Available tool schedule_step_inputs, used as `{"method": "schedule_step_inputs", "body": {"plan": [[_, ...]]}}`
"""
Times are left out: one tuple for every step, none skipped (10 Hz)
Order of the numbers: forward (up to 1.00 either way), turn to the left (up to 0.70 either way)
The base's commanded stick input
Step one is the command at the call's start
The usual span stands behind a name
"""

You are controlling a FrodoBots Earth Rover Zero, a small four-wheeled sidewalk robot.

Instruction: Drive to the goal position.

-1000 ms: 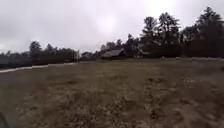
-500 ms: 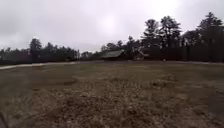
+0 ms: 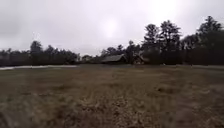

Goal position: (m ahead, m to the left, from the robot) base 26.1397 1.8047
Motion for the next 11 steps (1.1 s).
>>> {"method": "schedule_step_inputs", "body": {"plan": [[0.70,-0.35],[0.70,-0.35],[0.70,-0.35],[0.70,-0.35],[0.70,-0.35],[0.70,-0.35],[0.70,-0.35],[0.70,-0.35],[0.70,-0.35],[0.70,-0.11],[0.23,0.00]]}}
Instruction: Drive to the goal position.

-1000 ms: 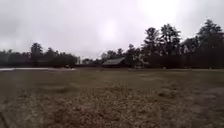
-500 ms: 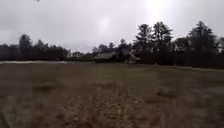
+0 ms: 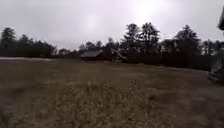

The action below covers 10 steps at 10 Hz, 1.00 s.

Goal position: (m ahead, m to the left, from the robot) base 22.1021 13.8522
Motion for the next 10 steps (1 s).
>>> {"method": "schedule_step_inputs", "body": {"plan": [[0.00,0.00],[0.00,0.00],[0.00,0.00],[0.00,0.00],[0.00,0.00],[0.00,0.00],[0.00,0.00],[0.00,0.00],[0.00,0.00],[0.13,0.00]]}}
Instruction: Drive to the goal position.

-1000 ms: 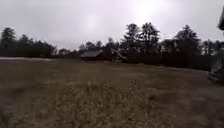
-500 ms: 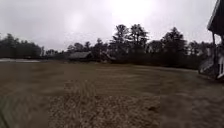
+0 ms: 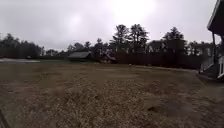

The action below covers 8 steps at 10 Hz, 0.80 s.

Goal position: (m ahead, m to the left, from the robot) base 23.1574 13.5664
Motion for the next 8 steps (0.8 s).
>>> {"method": "schedule_step_inputs", "body": {"plan": [[0.57,0.00],[0.70,0.00],[0.70,0.00],[0.70,0.00],[0.70,0.00],[0.70,0.00],[0.70,0.00],[0.70,0.00]]}}
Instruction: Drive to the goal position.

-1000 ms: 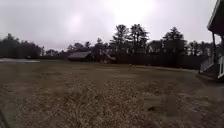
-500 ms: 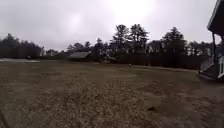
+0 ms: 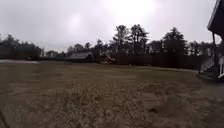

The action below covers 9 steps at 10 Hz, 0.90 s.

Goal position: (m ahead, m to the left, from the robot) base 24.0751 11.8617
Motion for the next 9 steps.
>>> {"method": "schedule_step_inputs", "body": {"plan": [[0.70,0.00],[0.70,0.00],[0.70,0.00],[0.70,0.00],[0.70,0.00],[0.70,0.00],[0.70,0.00],[0.70,0.00],[0.70,0.00]]}}
